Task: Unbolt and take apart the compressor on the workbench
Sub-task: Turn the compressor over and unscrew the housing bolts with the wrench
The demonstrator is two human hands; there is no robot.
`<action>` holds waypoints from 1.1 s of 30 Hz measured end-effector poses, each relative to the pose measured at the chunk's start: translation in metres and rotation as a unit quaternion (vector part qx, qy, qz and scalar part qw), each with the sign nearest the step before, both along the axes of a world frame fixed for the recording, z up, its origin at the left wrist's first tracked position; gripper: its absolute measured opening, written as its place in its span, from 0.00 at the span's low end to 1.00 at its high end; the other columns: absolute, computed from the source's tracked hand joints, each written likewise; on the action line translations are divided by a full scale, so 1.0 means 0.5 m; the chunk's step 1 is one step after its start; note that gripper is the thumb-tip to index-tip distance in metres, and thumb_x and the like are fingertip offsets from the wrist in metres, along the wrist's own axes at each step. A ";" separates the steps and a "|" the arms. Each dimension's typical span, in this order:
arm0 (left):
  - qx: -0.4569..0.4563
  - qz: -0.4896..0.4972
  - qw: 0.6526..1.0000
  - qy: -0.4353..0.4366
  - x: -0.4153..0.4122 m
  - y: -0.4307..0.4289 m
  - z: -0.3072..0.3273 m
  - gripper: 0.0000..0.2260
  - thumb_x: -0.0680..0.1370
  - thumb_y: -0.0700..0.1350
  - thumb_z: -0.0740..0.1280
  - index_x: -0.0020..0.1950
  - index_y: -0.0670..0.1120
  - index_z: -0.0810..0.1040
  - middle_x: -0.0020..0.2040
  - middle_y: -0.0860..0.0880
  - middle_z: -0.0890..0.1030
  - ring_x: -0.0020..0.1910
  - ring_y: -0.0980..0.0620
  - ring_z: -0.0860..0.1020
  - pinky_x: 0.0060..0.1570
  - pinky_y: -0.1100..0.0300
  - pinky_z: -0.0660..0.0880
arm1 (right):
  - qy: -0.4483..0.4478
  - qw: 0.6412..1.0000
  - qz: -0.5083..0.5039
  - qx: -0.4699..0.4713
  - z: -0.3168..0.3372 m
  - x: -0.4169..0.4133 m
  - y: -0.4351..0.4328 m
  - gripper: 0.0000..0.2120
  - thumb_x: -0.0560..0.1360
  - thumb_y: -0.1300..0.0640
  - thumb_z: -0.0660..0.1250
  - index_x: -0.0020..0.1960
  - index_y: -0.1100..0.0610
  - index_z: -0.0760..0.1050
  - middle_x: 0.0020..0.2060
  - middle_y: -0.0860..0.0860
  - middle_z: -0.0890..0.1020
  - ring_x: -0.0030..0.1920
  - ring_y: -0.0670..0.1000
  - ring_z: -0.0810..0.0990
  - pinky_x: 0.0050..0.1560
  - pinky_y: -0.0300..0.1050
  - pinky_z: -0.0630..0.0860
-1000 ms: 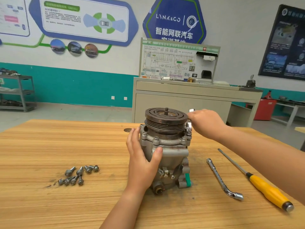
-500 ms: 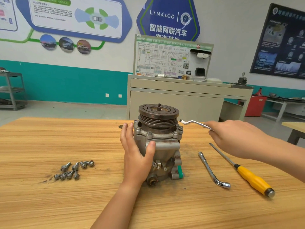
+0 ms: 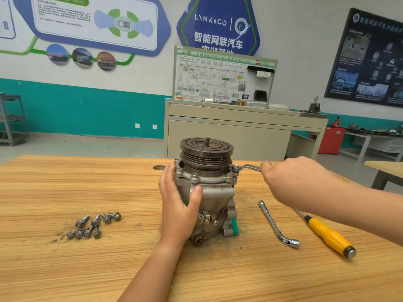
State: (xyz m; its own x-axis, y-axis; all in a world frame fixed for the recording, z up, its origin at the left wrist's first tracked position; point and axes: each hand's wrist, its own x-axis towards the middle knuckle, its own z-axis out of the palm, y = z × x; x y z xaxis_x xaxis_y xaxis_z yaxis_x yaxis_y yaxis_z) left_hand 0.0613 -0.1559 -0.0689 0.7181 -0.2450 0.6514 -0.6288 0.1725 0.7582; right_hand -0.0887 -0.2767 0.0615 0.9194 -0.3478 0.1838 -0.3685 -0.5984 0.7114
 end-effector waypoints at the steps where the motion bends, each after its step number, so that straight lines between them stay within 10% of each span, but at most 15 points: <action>1: 0.001 -0.001 1.000 0.003 0.000 0.000 0.000 0.28 0.68 0.64 0.56 0.66 0.68 0.50 0.70 0.61 0.54 0.68 0.73 0.52 0.59 0.82 0.51 | -0.004 1.000 0.013 0.003 -0.001 -0.002 -0.004 0.08 0.78 0.60 0.53 0.56 0.58 0.64 0.26 0.48 0.64 0.24 0.47 0.63 0.22 0.39 0.60; 8: -0.002 -0.004 1.000 -0.004 0.001 -0.003 -0.001 0.26 0.68 0.63 0.56 0.64 0.69 0.51 0.70 0.60 0.55 0.65 0.78 0.51 0.58 0.84 0.50 | 0.017 0.996 0.092 -0.003 0.022 0.038 -0.128 0.05 0.80 0.58 0.51 0.52 0.55 0.64 0.27 0.47 0.66 0.25 0.47 0.64 0.26 0.41 0.61; 15: 0.008 0.025 0.999 -0.037 0.008 -0.007 -0.004 0.27 0.70 0.64 0.56 0.66 0.69 0.49 0.72 0.59 0.53 0.67 0.76 0.50 0.57 0.84 0.51 | -0.148 0.964 0.207 0.078 -0.039 0.194 -0.162 0.16 0.77 0.65 0.54 0.62 0.57 0.72 0.53 0.53 0.79 0.50 0.54 0.77 0.45 0.40 0.68; 20: 0.003 0.035 0.998 -0.048 0.003 -0.008 -0.007 0.26 0.71 0.61 0.55 0.68 0.65 0.50 0.74 0.53 0.51 0.67 0.76 0.48 0.58 0.84 0.49 | -0.201 0.950 0.204 0.124 -0.026 0.190 -0.148 0.12 0.79 0.62 0.55 0.58 0.58 0.74 0.50 0.54 0.81 0.49 0.57 0.78 0.46 0.47 0.71; 25: 0.003 0.034 0.998 -0.048 0.006 -0.007 -0.008 0.27 0.71 0.61 0.55 0.67 0.68 0.47 0.73 0.57 0.51 0.67 0.77 0.47 0.57 0.85 0.48 | -0.392 0.855 0.185 0.286 -0.012 0.077 -0.117 0.12 0.82 0.54 0.50 0.57 0.60 0.68 0.30 0.50 0.73 0.34 0.56 0.74 0.33 0.46 0.63; 33: 0.006 0.027 0.999 -0.021 -0.003 -0.005 -0.003 0.28 0.70 0.64 0.55 0.67 0.69 0.46 0.75 0.57 0.50 0.66 0.79 0.47 0.56 0.84 0.50 | -0.137 0.971 0.026 0.196 -0.012 -0.016 -0.030 0.07 0.80 0.56 0.53 0.56 0.51 0.66 0.32 0.46 0.70 0.31 0.45 0.69 0.25 0.39 0.61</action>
